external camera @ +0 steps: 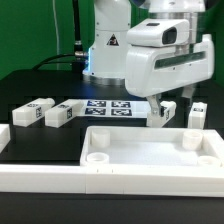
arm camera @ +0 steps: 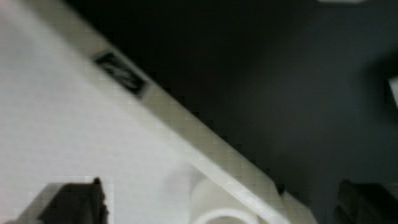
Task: Assemble desk
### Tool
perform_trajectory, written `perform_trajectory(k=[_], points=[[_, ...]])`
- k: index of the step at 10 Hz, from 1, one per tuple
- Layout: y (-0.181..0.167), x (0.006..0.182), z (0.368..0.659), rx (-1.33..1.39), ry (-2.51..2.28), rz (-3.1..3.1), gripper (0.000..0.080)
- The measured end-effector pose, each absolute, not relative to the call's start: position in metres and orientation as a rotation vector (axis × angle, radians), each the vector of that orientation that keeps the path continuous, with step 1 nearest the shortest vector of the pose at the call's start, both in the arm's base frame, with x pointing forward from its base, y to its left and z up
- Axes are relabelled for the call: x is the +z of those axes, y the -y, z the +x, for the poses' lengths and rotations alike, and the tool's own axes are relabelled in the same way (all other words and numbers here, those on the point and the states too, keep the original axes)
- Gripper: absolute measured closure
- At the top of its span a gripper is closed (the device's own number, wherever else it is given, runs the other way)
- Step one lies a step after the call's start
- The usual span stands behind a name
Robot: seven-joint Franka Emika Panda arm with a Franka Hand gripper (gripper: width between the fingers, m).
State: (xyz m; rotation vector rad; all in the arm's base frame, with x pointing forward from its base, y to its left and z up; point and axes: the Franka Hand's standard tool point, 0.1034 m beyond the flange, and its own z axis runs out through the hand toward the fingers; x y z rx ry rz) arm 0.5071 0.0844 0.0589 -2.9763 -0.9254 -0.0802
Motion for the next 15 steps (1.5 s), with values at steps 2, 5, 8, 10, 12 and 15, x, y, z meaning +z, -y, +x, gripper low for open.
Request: perform_trajectory(k=[2,5,8,10,12,15], points=[[-0.089,0.060,0.509,-0.061,0.615,-3.027,0.0150],[-0.092,0.059,0.509,-0.054,0.393,-3.050,0.0150],[-0.095,0.056,0.502,-0.027,0.057,-3.056,0.0150],[-0.107,0.054,0.490,0.015,-0.328,-3.029,0.0150],[-0.120,0.050,0.483,0.050,-0.608,-2.972,0.0150],[-0.123,0.049,0.480,0.085,-0.654,-2.959,0.0150]])
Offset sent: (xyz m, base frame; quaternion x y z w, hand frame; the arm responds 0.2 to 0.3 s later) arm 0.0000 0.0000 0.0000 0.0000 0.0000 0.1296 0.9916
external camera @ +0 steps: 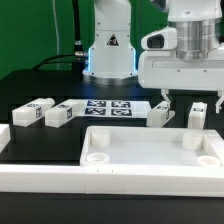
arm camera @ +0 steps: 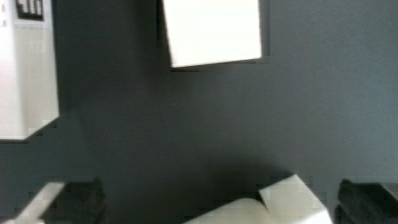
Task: Assemble desk
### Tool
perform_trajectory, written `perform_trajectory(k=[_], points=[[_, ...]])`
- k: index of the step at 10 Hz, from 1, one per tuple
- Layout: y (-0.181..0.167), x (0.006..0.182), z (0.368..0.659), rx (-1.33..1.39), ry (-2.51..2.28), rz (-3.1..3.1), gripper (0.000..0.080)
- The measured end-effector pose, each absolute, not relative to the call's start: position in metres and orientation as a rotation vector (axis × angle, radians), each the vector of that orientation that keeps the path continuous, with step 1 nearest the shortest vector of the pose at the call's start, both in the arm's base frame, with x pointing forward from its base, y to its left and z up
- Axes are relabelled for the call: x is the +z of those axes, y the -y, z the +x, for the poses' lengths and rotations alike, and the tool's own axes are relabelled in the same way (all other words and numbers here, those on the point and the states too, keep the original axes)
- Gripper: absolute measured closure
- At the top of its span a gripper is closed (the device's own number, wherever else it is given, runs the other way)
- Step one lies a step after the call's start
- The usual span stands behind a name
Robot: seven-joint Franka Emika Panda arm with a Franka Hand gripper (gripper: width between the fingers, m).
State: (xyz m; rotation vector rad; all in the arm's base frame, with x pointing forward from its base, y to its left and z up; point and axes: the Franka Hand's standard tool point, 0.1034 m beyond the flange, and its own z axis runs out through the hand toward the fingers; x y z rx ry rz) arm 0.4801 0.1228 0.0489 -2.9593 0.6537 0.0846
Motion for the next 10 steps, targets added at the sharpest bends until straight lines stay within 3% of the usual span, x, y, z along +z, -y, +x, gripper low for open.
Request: perform_trajectory(k=[2,10], points=[[-0.134,0.046,0.473,0.085,-0.617,-2.969,0.0150],[-0.125,0.043,0.464,0.805,-0.456,-2.865,0.0150]])
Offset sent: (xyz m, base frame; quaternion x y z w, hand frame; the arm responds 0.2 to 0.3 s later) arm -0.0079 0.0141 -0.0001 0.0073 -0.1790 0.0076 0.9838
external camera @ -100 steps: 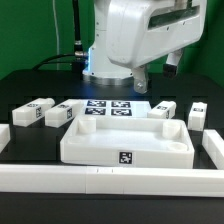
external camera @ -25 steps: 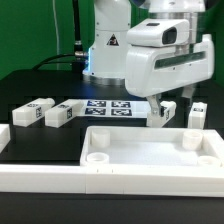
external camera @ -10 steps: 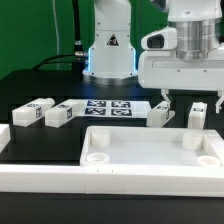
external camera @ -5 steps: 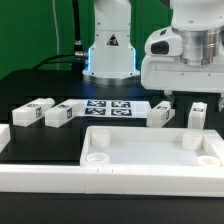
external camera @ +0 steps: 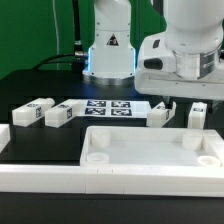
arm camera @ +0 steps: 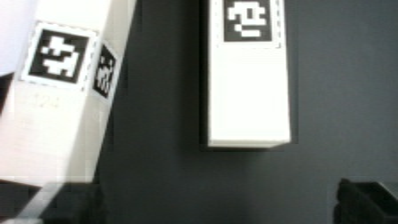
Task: Assemble desk
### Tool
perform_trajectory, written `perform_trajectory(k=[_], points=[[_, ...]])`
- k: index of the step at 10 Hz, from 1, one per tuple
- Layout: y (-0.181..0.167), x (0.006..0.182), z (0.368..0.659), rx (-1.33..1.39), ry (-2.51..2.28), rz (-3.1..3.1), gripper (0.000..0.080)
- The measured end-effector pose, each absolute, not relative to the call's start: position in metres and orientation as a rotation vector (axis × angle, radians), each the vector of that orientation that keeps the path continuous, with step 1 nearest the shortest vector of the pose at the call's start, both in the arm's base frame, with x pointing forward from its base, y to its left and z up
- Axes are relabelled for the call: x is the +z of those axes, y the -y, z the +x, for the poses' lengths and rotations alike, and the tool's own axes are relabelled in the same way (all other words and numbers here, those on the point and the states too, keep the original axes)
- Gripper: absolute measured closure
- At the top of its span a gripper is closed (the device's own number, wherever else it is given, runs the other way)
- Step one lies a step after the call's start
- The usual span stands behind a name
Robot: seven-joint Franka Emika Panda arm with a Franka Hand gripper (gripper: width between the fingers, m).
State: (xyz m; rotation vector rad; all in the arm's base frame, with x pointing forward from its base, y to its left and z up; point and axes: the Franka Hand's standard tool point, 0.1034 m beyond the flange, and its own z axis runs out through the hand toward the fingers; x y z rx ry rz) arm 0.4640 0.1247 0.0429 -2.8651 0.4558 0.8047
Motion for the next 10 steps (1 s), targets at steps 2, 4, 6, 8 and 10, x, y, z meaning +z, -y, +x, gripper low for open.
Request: perform_trajectory(k=[2,4,6,8,10], points=[[-0.126,0.038,0.465,0.930,-0.426,-2.822,0.0150],[-0.127,0.033,0.460,1.105,-0.415,-2.745,0.0150],[-0.124,0.031,0.456,1.259,-0.401,-2.677,0.0150],[-0.130,0.025,0.457,1.281,-0.394,-2.667,0.0150],[-0.137,0.021,0.454,1.266,-0.390,-2.680,0.0150]])
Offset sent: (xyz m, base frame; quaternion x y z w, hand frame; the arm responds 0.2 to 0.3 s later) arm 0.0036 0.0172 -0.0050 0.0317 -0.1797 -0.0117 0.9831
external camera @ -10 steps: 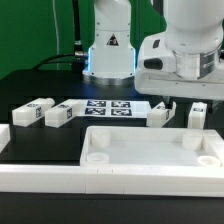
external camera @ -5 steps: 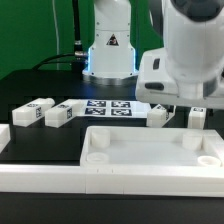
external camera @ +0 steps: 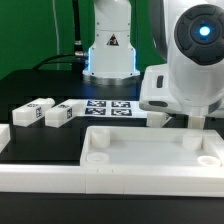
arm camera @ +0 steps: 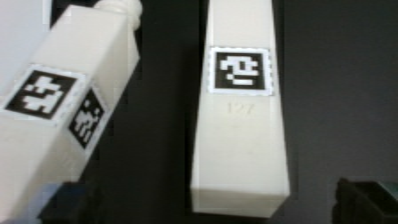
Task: Assemble desk
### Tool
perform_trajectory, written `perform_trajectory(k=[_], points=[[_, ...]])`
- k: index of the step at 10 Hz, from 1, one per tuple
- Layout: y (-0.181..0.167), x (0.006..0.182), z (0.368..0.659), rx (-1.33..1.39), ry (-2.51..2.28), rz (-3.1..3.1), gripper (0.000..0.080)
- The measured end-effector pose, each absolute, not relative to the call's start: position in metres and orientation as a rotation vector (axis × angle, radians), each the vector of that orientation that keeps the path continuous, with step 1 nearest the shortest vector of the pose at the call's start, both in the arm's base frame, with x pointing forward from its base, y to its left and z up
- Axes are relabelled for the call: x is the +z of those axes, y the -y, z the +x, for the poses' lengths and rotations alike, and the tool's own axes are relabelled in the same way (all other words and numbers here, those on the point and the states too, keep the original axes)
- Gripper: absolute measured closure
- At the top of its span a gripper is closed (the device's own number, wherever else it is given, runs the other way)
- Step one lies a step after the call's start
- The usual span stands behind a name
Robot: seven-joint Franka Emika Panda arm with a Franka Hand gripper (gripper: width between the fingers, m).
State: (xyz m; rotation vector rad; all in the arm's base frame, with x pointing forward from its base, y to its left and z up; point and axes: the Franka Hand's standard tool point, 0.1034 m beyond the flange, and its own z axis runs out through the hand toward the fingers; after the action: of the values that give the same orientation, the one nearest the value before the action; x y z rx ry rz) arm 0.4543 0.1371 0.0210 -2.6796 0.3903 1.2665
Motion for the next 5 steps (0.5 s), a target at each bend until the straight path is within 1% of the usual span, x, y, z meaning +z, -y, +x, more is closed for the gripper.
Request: perform_trajectory(k=[3,4,5], points=[[-0.155,0.010,0.445,1.245,-0.390,-2.711,0.0150],[-0.159,0.009,0.443,1.244,-0.380,-2.717,0.0150],[-0.159,0.008,0.443,1.245,-0.379,-2.717,0.0197]])
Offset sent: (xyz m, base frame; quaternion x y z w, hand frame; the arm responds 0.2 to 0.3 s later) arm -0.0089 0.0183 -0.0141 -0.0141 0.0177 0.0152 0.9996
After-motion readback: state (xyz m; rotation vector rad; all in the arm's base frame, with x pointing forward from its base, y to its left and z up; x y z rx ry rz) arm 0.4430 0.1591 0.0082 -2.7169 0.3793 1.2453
